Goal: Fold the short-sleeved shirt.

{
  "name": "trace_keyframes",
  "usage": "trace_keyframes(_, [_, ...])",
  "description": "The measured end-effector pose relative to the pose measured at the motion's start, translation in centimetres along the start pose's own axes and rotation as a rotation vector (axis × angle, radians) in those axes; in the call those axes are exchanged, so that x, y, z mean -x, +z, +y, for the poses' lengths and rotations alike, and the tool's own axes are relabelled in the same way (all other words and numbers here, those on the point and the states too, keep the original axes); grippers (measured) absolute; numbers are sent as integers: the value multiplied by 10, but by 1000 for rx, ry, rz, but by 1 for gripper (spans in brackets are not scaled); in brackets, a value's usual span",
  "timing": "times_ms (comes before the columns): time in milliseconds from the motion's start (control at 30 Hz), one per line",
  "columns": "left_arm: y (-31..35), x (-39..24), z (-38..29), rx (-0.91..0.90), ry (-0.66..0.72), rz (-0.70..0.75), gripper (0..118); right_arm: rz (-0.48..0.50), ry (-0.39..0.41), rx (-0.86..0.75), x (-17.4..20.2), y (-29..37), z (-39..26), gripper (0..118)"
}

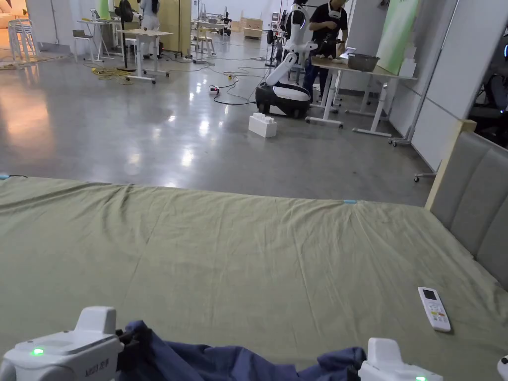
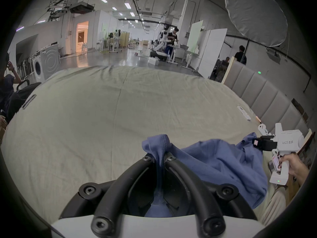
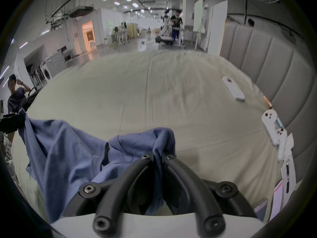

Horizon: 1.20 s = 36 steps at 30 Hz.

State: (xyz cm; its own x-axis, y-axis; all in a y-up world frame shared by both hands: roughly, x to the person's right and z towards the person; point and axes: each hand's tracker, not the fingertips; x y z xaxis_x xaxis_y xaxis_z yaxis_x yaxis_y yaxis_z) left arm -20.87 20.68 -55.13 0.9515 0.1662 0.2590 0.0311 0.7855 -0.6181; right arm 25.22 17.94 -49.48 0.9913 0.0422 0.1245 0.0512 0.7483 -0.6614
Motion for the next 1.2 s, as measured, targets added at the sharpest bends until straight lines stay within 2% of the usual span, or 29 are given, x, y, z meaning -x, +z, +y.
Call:
trace_keyframes(200, [48, 9, 49, -132, -23, 34, 8, -36, 13, -183, -10, 64, 51, 8])
trace_keyframes(433, [116, 43, 109, -277, -11, 104, 8, -49, -27, -361, -19, 136, 112, 8])
trace_keyframes(700, [185, 52, 177, -401, -22, 137, 8, -40, -8, -519, -5, 196, 182, 8])
trace_keyframes(833, [200, 49, 205, -426, -49, 158, 8, -58, 39, -586, 8, 210, 216, 8])
trace_keyframes(1200, [187, 57, 258, -451, -53, 219, 8, -80, 35, -602, 19, 197, 278, 8])
